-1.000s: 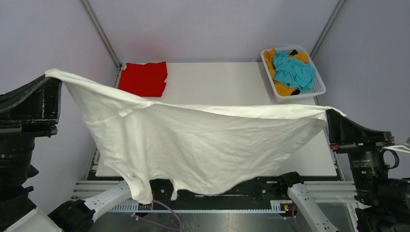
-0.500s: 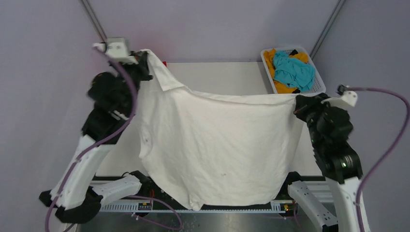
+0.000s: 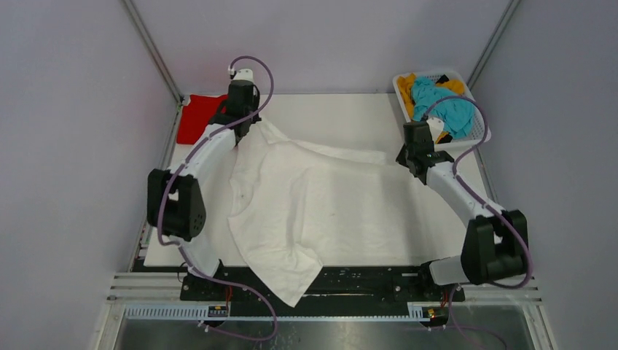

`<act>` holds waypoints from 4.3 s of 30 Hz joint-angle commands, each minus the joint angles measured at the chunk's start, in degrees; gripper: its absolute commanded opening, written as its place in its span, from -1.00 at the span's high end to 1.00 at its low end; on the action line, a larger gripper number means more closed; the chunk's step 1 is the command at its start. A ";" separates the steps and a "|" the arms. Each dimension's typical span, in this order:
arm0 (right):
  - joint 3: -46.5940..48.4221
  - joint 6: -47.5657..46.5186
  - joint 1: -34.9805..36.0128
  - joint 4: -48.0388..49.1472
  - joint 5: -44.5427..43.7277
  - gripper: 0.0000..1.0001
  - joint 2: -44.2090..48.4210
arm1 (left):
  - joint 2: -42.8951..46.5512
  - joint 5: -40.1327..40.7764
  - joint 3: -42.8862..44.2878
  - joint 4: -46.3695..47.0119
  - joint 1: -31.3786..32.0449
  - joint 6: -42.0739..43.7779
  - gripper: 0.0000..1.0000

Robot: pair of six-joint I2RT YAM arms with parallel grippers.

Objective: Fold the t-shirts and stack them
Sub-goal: Flatten out the tshirt

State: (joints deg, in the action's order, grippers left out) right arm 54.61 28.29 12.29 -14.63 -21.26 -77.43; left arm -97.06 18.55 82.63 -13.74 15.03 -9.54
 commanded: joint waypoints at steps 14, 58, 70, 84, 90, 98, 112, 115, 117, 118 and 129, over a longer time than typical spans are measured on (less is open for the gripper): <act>14.84 -0.61 -1.46 8.63 -1.79 0.99 -17.38 | -19.82 -2.63 18.83 4.67 -0.74 -7.83 0.99; 5.32 5.61 7.06 3.95 22.87 -0.99 -20.63 | 2.70 -25.44 -29.33 4.80 3.52 -29.98 -0.98; -8.74 8.53 12.19 -2.58 21.05 -0.99 -12.46 | 14.07 -18.88 -39.98 -7.04 3.51 -31.55 -0.98; -13.10 8.18 19.44 -5.06 16.35 -0.99 5.31 | 29.72 -14.10 -40.10 -14.67 3.51 -30.68 -0.98; -10.37 5.15 19.22 -5.89 5.36 -0.99 7.00 | 25.78 -17.75 -35.00 -6.96 3.51 -30.13 -0.98; -10.18 2.85 16.38 -2.69 4.02 -0.99 5.74 | 4.94 -22.93 -19.82 3.39 3.44 -30.98 -0.98; -11.88 2.05 11.65 0.02 7.42 -0.99 4.64 | -24.58 -19.78 11.14 3.00 2.21 -31.51 -0.98; -12.06 2.03 11.22 0.04 7.25 -0.99 4.60 | -24.91 -17.43 10.51 1.81 1.88 -31.52 -0.98; -12.09 2.07 11.02 -0.02 7.17 -0.99 4.33 | -23.77 -15.84 8.39 2.36 1.65 -31.42 -0.98; -12.01 2.06 10.93 0.04 7.31 -0.99 4.12 | -23.45 -15.48 7.57 2.39 1.60 -31.31 -0.98; -12.06 1.94 10.73 0.38 8.08 -0.99 3.15 | -27.90 -19.98 8.79 4.63 1.54 -32.58 -0.98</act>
State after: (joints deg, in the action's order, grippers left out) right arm 42.57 31.03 23.51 -15.79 -12.78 -74.61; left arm -123.20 1.21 89.45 -12.75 16.80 -40.99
